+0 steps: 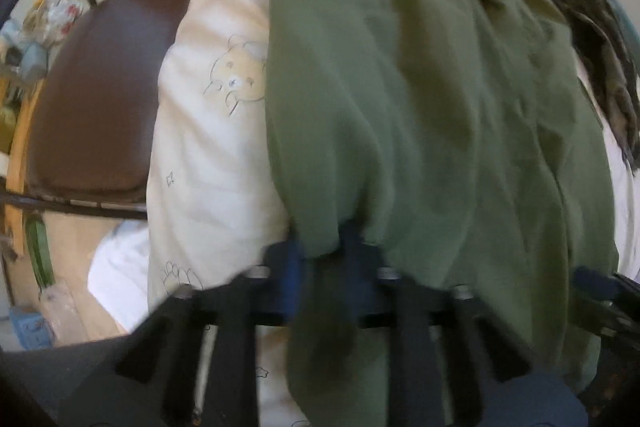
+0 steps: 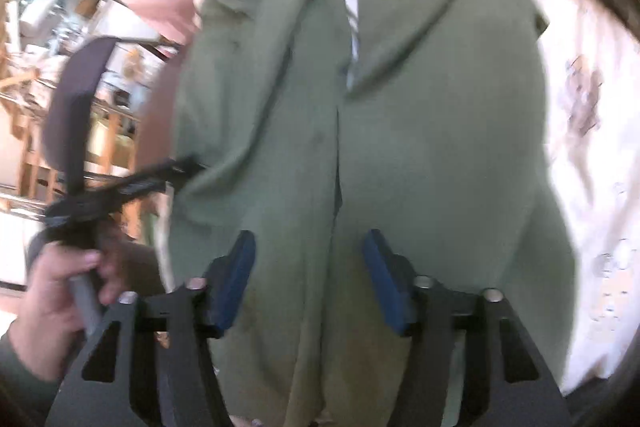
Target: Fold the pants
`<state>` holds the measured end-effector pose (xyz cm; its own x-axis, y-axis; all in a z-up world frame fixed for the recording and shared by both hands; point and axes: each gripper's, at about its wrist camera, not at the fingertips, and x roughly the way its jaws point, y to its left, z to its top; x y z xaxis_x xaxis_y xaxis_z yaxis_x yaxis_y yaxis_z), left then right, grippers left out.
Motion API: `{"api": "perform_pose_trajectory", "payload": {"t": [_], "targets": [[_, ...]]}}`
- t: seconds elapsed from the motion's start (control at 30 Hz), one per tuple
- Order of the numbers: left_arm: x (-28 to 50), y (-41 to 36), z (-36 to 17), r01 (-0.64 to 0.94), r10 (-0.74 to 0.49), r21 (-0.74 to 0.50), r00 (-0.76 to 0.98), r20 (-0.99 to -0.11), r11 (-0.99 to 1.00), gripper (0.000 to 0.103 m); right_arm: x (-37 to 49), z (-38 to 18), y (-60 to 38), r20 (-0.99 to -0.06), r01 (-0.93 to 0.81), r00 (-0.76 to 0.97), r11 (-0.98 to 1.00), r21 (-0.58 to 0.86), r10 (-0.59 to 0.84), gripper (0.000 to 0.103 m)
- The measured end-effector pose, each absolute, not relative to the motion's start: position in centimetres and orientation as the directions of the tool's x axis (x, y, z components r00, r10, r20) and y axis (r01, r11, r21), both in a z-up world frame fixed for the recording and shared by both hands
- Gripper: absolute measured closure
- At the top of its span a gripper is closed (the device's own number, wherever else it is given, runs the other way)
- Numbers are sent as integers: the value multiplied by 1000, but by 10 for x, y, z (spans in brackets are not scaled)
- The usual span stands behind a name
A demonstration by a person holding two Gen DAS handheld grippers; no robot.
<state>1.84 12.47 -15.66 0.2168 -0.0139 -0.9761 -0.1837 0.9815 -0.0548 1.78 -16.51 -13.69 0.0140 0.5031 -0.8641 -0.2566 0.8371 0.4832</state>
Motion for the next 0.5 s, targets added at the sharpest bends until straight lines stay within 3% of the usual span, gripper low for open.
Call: {"api": "perform_pose_trajectory", "payload": {"t": [0.1,0.13,0.3,0.43,0.5], "targets": [[13,131,-130,-179,9,-45,288,-958,983,99,9,-154,-146,-890,-303,-48,843,445,453,99],[11,137,-119,-197,24,-40,313,-949,980,100,5,-158,-142,-886,-323,-72,830,455,458,102],[1,181,-84,-339,239,105,382,-893,935,100,-17,-148,-119,-770,-377,-208,677,632,604,102],[2,183,-109,-371,152,35,292,-944,928,95,-28,-160,-112,-848,-415,-186,743,525,496,101],[4,175,-121,-364,158,66,230,-960,929,86,-27,-164,-119,-851,-383,-185,761,523,491,97]]}}
